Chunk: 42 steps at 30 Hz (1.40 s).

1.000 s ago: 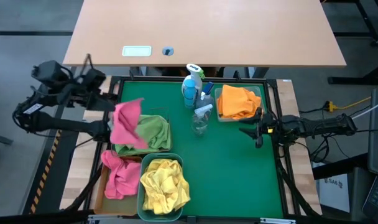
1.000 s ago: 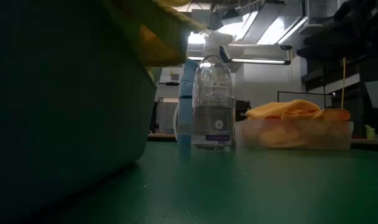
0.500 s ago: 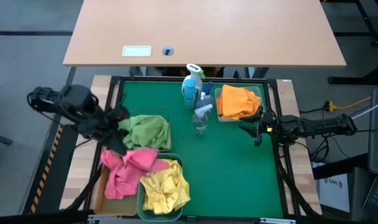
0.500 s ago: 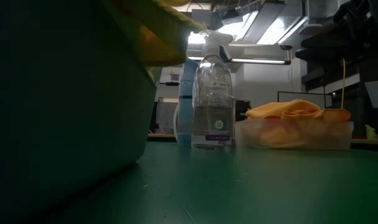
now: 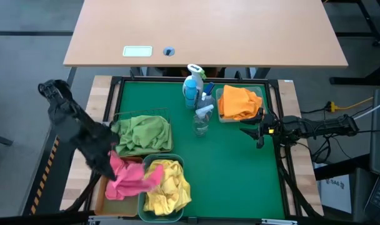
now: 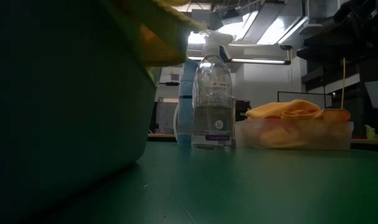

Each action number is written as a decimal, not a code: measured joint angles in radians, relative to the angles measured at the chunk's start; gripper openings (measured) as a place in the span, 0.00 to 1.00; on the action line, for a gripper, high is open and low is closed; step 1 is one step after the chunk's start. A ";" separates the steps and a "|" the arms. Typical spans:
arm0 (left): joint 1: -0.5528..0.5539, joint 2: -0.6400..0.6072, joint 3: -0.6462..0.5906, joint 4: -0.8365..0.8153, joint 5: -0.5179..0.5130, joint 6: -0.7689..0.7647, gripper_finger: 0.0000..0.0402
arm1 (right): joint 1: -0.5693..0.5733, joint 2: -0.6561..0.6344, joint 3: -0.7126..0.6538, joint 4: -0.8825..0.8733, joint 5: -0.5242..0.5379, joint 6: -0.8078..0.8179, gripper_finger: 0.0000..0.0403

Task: Sort microfiber towel by color & place in baskets
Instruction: Put the pink towel into the orange bin

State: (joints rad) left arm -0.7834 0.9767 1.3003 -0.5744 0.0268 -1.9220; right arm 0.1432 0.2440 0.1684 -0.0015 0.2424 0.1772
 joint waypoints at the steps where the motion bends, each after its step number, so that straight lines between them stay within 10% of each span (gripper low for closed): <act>1: -0.026 0.006 0.000 -0.049 0.014 -0.053 0.00 | 0.000 0.000 0.000 0.000 0.000 0.000 0.46; 10: -0.195 0.087 0.000 -0.531 0.200 -0.304 0.00 | 0.000 0.000 0.000 0.000 0.000 0.001 0.46; 19: -0.204 0.234 0.000 -0.838 0.028 -0.349 0.00 | 0.000 0.000 0.000 0.000 0.000 0.001 0.46; 27: -0.203 0.385 0.000 -0.847 -0.180 -0.341 0.00 | 0.000 0.000 0.000 0.000 0.000 0.001 0.46; 42: -0.202 0.648 -0.001 -0.631 -0.162 -0.076 0.00 | 0.000 0.000 0.000 0.000 0.000 0.001 0.46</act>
State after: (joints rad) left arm -0.9857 1.6247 1.2995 -1.2057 -0.1348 -1.9980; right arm 0.1432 0.2440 0.1684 -0.0015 0.2424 0.1783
